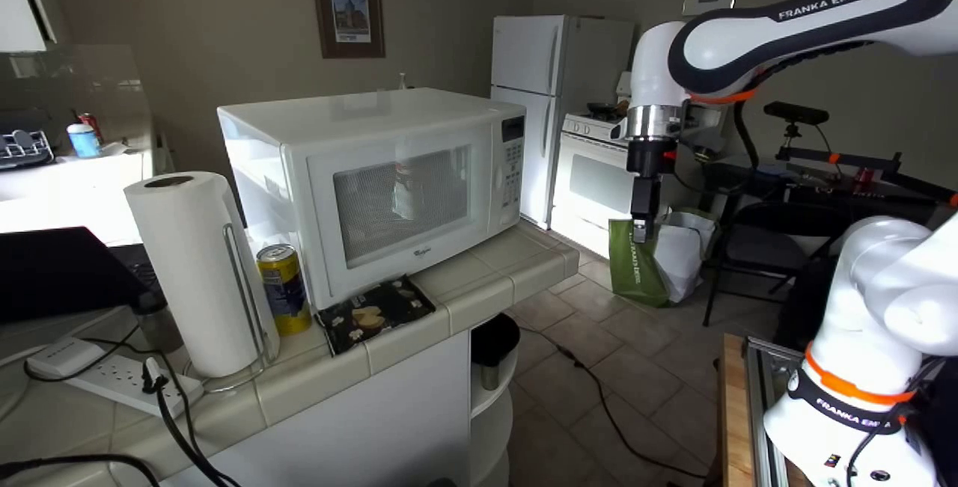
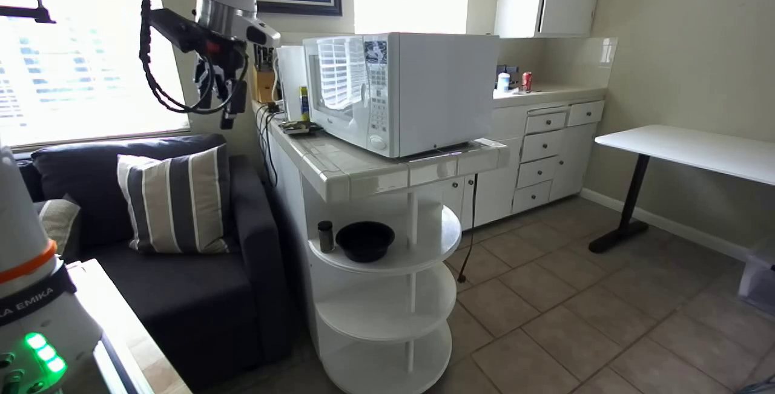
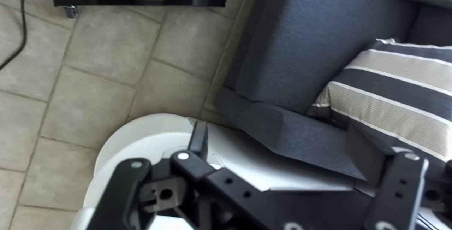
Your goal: Put the black packet on top of the microwave.
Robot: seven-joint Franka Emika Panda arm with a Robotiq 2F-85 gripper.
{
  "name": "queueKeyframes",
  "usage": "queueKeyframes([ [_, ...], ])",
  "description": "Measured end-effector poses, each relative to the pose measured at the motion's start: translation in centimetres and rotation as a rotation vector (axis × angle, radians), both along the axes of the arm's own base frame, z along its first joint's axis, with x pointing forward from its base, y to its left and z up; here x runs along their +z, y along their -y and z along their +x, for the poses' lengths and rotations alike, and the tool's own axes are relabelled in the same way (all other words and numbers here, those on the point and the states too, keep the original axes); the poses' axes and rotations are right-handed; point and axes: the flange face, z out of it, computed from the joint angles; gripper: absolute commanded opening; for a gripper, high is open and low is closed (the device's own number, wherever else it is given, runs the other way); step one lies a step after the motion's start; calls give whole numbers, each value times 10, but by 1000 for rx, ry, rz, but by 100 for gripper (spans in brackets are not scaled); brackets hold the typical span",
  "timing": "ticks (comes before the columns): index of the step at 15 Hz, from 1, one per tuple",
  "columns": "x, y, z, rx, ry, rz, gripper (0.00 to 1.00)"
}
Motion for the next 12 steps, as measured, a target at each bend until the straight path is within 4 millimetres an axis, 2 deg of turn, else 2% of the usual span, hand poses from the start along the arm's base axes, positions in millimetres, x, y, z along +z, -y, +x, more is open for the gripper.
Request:
queueKeyframes([
  [3,6,-22,21,-62,110,91,100],
  [7,14,-65,50,-152,283,173,100],
  [12,-9,-114,84,-269,408,221,100],
])
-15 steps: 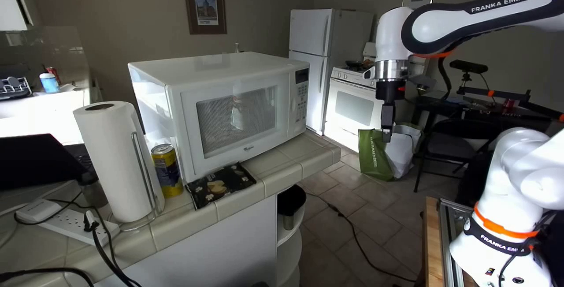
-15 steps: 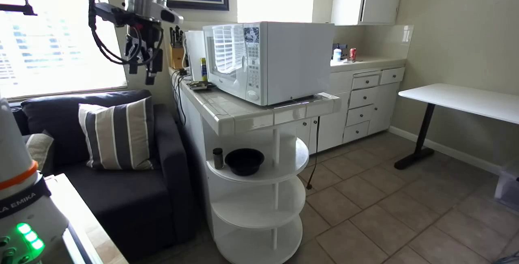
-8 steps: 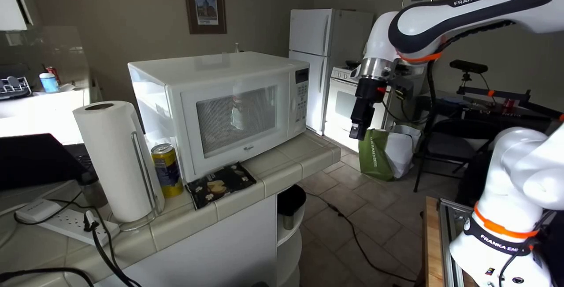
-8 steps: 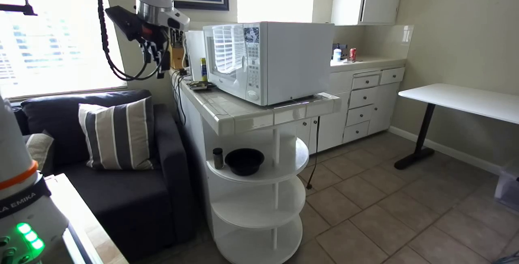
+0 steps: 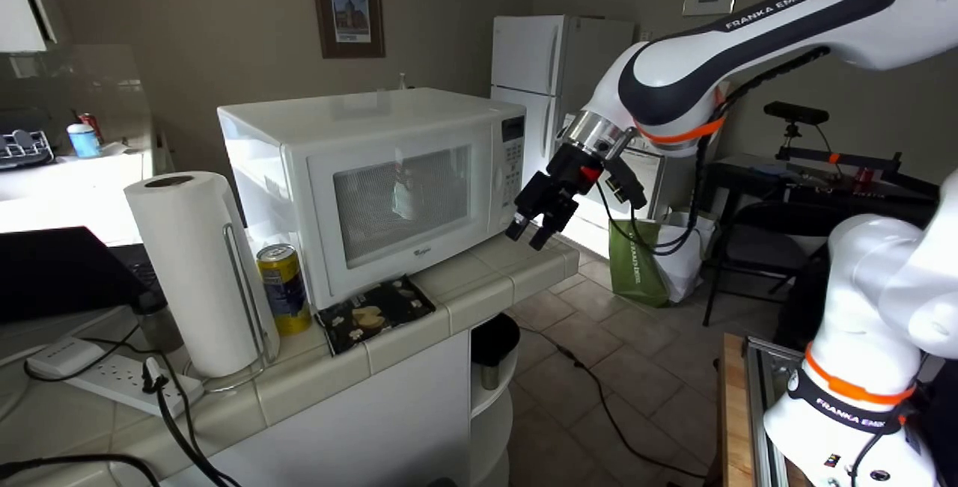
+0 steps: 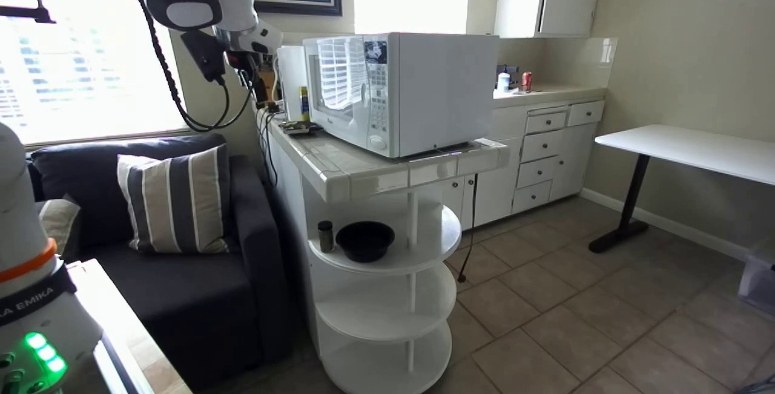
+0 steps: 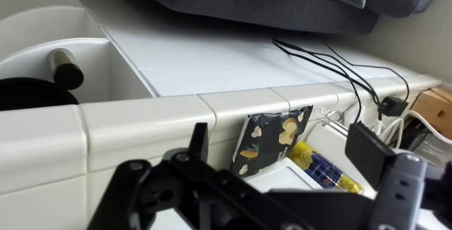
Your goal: Put the black packet on top of the microwave.
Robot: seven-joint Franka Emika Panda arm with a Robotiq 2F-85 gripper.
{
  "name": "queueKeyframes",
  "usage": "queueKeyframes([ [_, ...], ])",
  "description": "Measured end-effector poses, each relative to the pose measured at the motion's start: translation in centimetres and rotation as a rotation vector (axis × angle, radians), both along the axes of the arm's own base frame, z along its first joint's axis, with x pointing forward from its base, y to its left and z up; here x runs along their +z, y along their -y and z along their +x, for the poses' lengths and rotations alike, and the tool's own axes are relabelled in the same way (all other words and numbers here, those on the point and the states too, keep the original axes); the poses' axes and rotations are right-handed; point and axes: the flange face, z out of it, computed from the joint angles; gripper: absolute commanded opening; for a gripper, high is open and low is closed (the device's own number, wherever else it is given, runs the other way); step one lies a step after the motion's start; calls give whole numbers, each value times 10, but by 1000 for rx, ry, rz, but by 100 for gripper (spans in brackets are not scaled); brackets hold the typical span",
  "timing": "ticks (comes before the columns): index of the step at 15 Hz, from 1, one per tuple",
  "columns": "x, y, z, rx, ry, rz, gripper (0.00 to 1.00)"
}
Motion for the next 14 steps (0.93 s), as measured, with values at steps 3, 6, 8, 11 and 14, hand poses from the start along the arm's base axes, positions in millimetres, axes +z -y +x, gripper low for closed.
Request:
queueKeyframes([
  [3,-17,-23,21,-81,46,23,100],
  [6,-33,-40,44,-143,59,58,100],
  [8,-45,-48,59,-154,47,80,100],
  [11,-63,-51,82,-163,35,102,100],
  [14,-80,-49,103,-166,33,107,100],
])
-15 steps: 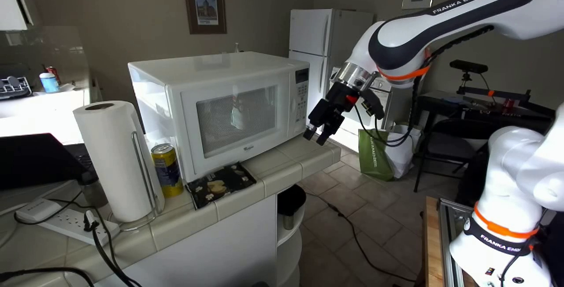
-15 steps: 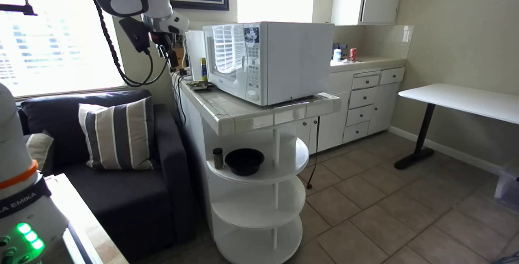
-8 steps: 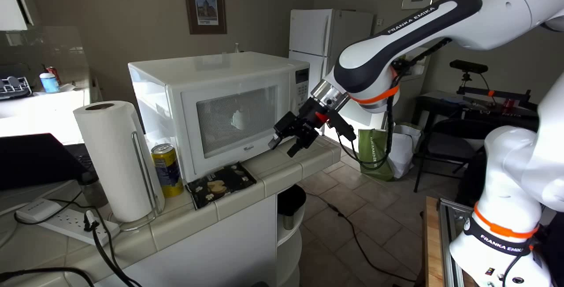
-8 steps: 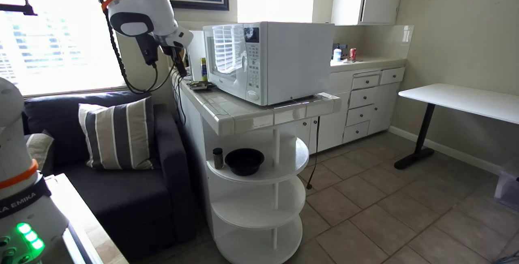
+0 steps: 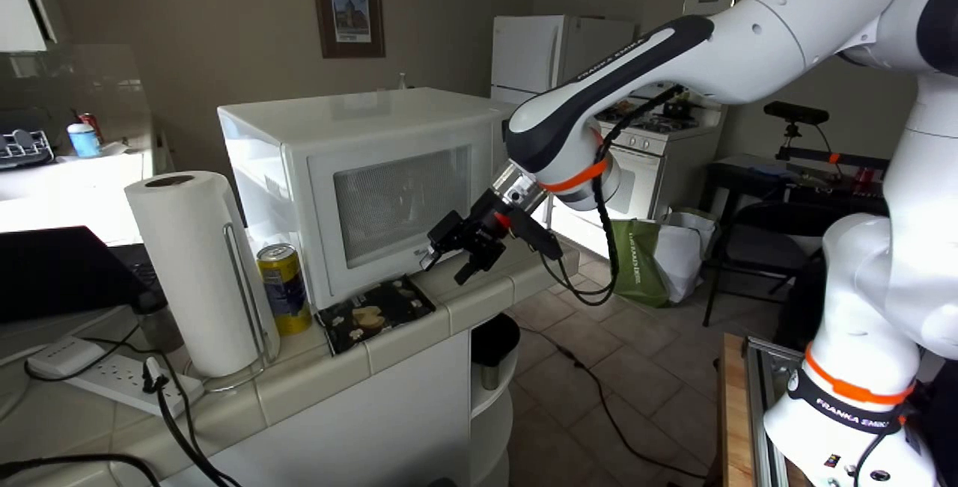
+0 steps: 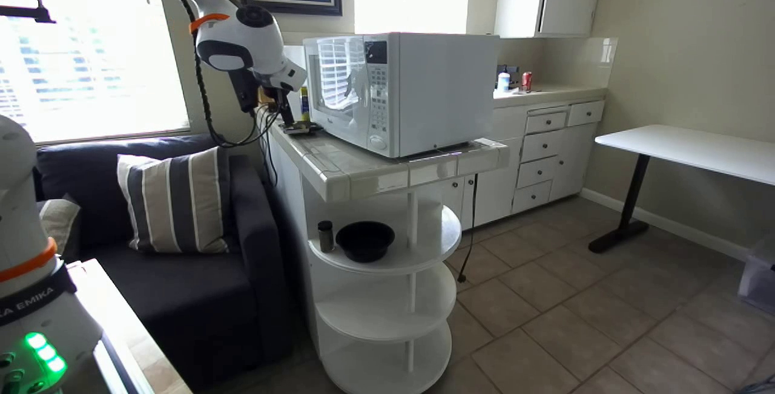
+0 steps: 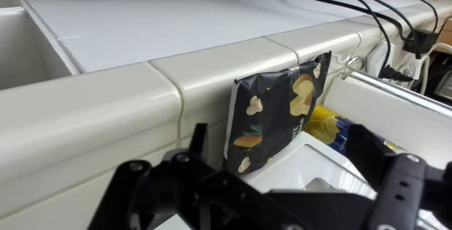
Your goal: Put the black packet on top of the microwave.
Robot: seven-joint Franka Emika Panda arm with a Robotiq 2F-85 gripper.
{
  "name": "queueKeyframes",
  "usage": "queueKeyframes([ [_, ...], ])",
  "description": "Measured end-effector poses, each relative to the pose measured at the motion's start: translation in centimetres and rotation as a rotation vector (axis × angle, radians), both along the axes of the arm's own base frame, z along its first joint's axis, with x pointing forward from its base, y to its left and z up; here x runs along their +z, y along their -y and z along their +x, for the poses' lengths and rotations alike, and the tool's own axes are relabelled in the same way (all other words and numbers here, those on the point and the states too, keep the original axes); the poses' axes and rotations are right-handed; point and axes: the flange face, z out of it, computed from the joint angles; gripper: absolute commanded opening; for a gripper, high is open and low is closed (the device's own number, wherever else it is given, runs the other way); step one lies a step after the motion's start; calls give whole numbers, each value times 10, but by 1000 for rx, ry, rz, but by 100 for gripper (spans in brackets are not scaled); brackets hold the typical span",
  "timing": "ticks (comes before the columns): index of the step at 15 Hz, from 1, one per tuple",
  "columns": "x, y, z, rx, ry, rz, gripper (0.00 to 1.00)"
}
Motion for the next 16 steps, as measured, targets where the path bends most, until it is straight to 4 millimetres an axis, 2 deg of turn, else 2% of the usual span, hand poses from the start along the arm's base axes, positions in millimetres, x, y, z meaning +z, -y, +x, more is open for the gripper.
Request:
queueKeyframes([
  [1,-5,1,6,0,0,0,97],
  [3,-16,2,16,-1,-2,1,73],
  [4,-21,2,20,0,-4,1,71],
  [8,-40,-2,31,8,-17,-2,37],
  [13,-48,-4,37,15,-17,-6,1],
  [16,-47,-4,37,16,-16,-6,0],
])
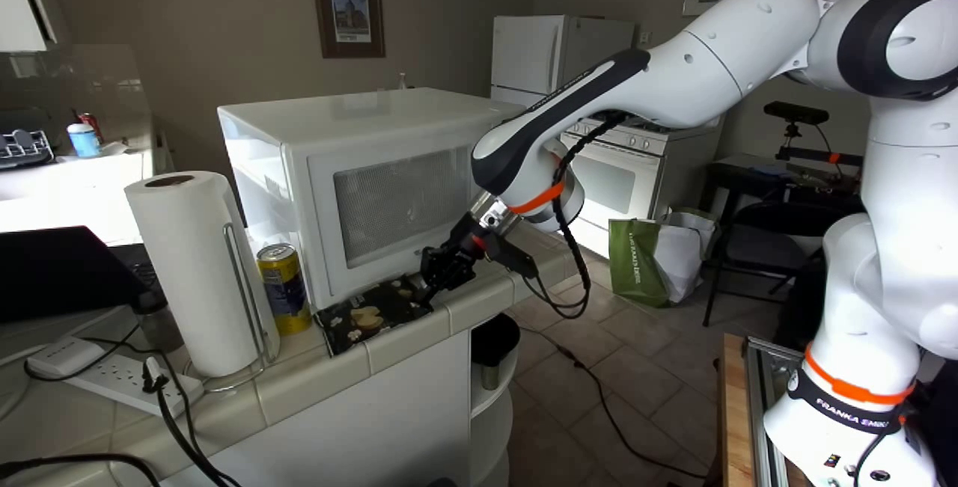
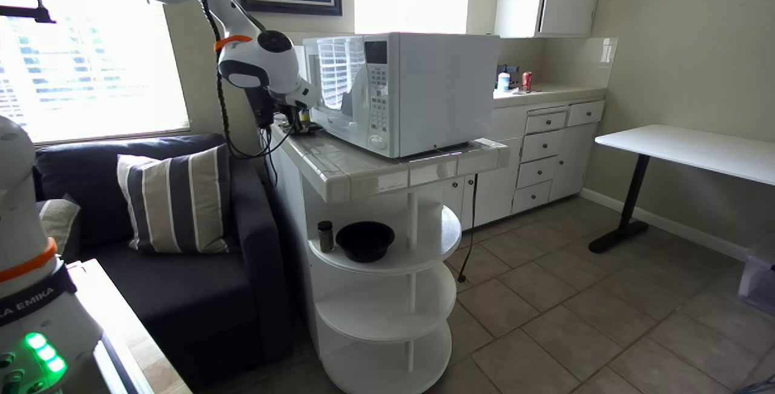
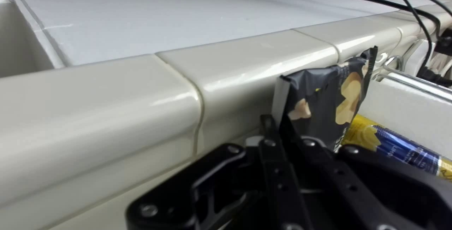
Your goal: Put the black packet on top of the microwave.
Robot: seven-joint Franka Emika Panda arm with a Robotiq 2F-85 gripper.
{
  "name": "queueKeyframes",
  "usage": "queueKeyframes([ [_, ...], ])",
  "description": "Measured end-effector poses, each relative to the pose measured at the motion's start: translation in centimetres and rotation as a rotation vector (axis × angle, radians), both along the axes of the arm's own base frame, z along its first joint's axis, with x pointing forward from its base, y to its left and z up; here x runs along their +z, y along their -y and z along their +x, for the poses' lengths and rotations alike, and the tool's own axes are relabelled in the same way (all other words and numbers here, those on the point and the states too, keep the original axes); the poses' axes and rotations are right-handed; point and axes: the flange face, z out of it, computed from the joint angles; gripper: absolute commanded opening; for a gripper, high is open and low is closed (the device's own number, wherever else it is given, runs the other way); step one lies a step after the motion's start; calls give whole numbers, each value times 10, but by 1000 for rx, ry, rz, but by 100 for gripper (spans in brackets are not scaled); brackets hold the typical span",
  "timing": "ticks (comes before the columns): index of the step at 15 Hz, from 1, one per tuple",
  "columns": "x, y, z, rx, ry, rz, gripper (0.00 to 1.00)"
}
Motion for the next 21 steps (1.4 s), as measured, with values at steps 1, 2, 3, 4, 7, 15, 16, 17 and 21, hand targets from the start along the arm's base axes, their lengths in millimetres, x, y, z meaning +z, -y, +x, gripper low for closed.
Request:
queueKeyframes([
  [1,1,0,0,0,1,1,0],
  [2,3,-1,-1,-1,3,4,0],
  [3,6,-2,-2,0,5,8,0],
  [4,10,-3,-3,1,8,15,0],
  [7,30,-11,-14,17,9,53,0],
  [15,123,-21,-79,77,40,175,0],
  [16,136,-21,-87,91,51,189,0],
  [17,149,-20,-95,105,65,200,0],
  [21,208,-12,-123,143,163,214,0],
])
